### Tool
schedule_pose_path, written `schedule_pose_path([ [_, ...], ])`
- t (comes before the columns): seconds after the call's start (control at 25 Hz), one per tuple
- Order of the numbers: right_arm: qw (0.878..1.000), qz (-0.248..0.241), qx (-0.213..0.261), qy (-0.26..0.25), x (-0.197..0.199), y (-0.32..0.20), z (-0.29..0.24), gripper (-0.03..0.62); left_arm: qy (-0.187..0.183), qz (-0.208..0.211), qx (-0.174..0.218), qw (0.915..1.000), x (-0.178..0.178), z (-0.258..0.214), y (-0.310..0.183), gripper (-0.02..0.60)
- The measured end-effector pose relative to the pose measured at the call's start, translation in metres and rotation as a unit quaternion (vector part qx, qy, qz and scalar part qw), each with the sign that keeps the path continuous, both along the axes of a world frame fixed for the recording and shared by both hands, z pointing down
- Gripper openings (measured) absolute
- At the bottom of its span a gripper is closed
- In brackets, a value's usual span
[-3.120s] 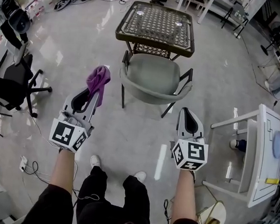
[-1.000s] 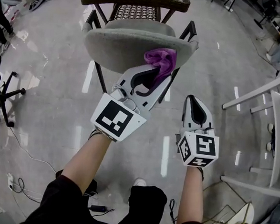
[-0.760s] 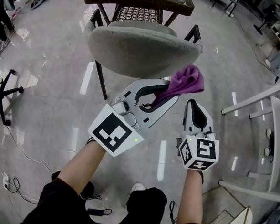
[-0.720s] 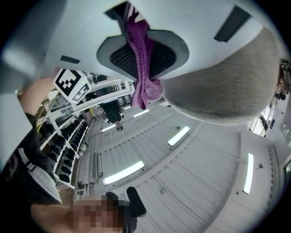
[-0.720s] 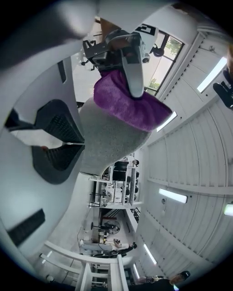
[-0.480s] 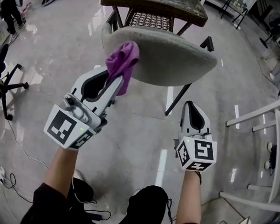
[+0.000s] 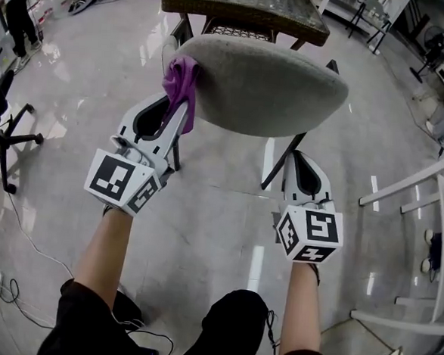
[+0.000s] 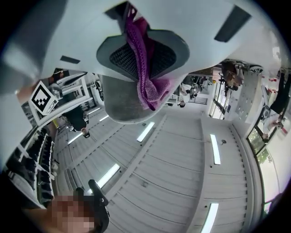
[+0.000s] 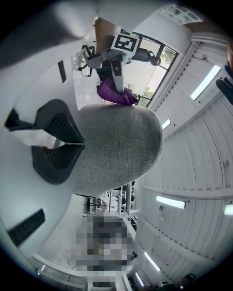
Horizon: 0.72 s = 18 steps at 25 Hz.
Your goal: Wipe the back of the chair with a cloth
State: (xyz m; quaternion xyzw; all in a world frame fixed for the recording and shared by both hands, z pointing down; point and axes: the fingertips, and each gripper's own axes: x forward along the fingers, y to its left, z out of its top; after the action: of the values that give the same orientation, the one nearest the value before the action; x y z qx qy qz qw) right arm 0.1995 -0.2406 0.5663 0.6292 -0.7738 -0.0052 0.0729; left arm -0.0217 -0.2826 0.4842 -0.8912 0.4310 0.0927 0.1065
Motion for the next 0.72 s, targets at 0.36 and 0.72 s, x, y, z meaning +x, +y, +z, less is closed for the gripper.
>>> schedule_pose_path([
  [0.36, 0.999, 0.037, -0.005, 0.008, 0.059, 0.019, 0.012, 0.028, -0.012, 0.113, 0.031, 0.993, 0.125, -0.005, 0.034, 0.08],
  [0.72, 0.997, 0.072, -0.018, 0.026, 0.118, 0.042, 0.04, 0.028, -0.072, 0.237, 0.044, 0.9679, 0.247, 0.03, 0.072, 0.081],
])
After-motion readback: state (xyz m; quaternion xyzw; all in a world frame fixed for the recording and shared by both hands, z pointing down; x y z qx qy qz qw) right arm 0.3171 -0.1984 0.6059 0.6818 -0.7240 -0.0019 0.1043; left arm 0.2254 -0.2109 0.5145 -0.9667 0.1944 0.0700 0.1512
